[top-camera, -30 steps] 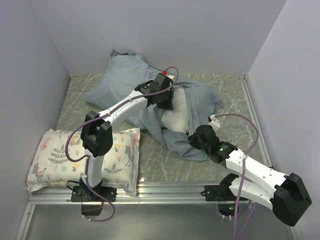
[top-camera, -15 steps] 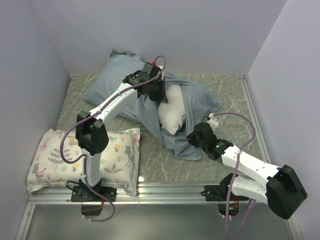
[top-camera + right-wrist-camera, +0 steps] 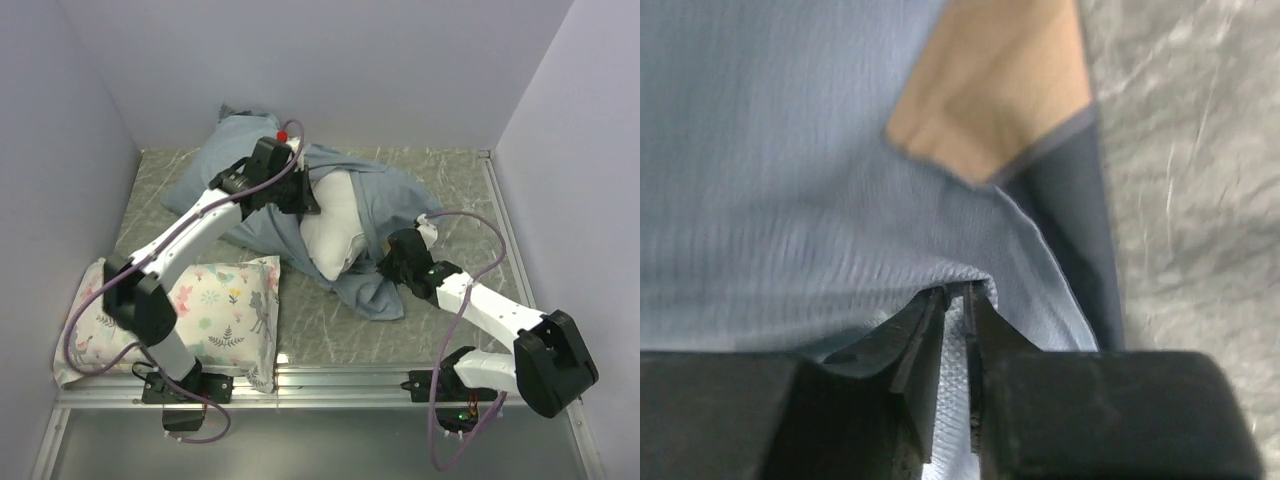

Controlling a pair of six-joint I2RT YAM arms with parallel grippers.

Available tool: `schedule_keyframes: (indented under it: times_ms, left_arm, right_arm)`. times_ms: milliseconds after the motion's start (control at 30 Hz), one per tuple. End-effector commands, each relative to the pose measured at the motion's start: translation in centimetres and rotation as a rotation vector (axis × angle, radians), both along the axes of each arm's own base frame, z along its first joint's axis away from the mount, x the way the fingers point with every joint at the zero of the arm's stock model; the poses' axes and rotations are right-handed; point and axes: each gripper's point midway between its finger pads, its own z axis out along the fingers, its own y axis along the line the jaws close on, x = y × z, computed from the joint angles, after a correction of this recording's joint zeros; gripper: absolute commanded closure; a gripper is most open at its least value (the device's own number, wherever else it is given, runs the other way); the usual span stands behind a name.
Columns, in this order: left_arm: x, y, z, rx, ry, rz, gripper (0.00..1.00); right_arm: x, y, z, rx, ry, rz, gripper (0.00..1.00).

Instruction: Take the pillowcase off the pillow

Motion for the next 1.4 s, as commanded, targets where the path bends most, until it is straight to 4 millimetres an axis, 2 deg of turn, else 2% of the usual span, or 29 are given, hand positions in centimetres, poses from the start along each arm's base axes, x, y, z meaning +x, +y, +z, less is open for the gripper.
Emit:
schedule_keyframes:
  times_ms: [0, 33, 67, 133, 200, 233, 267, 433, 500, 633, 733, 833, 933, 967, 1000, 1067, 1100, 1133, 1167, 1200, 1300, 1367]
  left_arm:
    - [-2.1, 0.0, 5.7, -0.151, -0.159, -0.031, 1.00]
    - [-2.9, 0.3, 6.3, -0.168, -0.177, -0.036, 1.00]
    - [-3.6, 0.5, 4.7, -0.162, -0.146, -0.040, 1.00]
    - [-4.9, 0.1, 4.4, -0.174, -0.137, -0.069, 1.00]
    - [-5.8, -0.3, 3.3, -0.162, -0.125, -0.088, 1.00]
    - [-6.1, -0.3, 3.2, -0.161, -0.128, -0.090, 1.00]
    - [-6.2, -0.2, 2.7, -0.156, -0.124, -0.090, 1.00]
    - [-6.3, -0.3, 2.0, -0.150, -0.116, -0.102, 1.00]
    - [-6.6, -0.5, 1.8, -0.157, -0.115, -0.114, 1.00]
    - [-7.1, -0.4, 1.2, -0.140, -0.113, -0.130, 1.00]
    - [-7.2, -0.1, 0.9, -0.124, -0.118, -0.129, 1.00]
    - [-7.5, 0.0, 0.8, -0.127, -0.117, -0.139, 1.00]
    - [-7.9, 0.2, 0.9, -0.129, -0.120, -0.146, 1.00]
    - [-7.9, 0.3, 0.9, -0.125, -0.122, -0.144, 1.00]
    - [-8.1, 0.5, 1.2, -0.124, -0.130, -0.143, 1.00]
    - [-8.4, 0.8, 1.4, -0.121, -0.137, -0.142, 1.00]
    - [-8.6, 1.1, 2.0, -0.126, -0.152, -0.139, 1.00]
    - [-8.6, 1.3, 2.3, -0.127, -0.160, -0.135, 1.00]
    - [-8.9, 1.4, 2.5, -0.124, -0.162, -0.135, 1.00]
    - [-9.1, 1.8, 3.2, -0.129, -0.183, -0.127, 1.00]
    - [-9.6, 2.4, 4.3, -0.131, -0.203, -0.126, 1.00]
    - [-10.2, 2.7, 4.8, -0.136, -0.211, -0.135, 1.00]
  right_arm:
    - [1.4, -1.2, 1.5, -0.056, -0.010, 0.001, 0.77]
    - [1.5, -1.2, 2.1, -0.062, -0.021, 0.010, 0.75]
    - [1.8, -0.9, 3.3, -0.050, -0.051, 0.017, 0.72]
    - [1.6, -0.5, 4.4, -0.050, -0.062, 0.056, 0.64]
    - [1.4, 0.5, 7.1, -0.038, -0.122, 0.086, 0.55]
    - [0.9, 0.7, 7.9, -0.045, -0.133, 0.102, 0.52]
    - [0.6, 1.1, 9.9, -0.023, -0.183, 0.112, 0.47]
    - [-2.1, 2.8, 14.2, 0.022, -0.295, 0.186, 0.36]
    - [-2.2, 3.5, 14.7, 0.025, -0.315, 0.216, 0.32]
    - [-0.9, 5.5, 13.6, -0.075, -0.269, 0.247, 0.28]
    - [0.1, 6.0, 13.2, -0.118, -0.252, 0.235, 0.27]
    - [0.9, 5.4, 12.9, -0.162, -0.241, 0.190, 0.34]
    - [1.5, 3.4, 12.2, -0.248, -0.203, 0.117, 0.60]
    - [1.9, 2.1, 12.1, -0.275, -0.193, 0.070, 0.71]
    - [1.9, 1.3, 11.9, -0.287, -0.180, 0.053, 0.74]
    - [2.3, -0.6, 11.7, -0.283, -0.173, 0.009, 0.80]
    - [3.2, -2.3, 12.0, -0.250, -0.181, -0.036, 0.82]
    - [3.2, -3.3, 10.8, -0.245, -0.162, -0.052, 0.83]
    - [3.5, -4.0, 10.4, -0.228, -0.158, -0.064, 0.84]
    - [4.4, -5.6, 10.2, -0.201, -0.161, -0.108, 0.85]
    - [5.8, -7.7, 8.8, -0.188, -0.137, -0.158, 0.84]
    - [7.2, -8.5, 9.0, -0.153, -0.147, -0.182, 0.84]
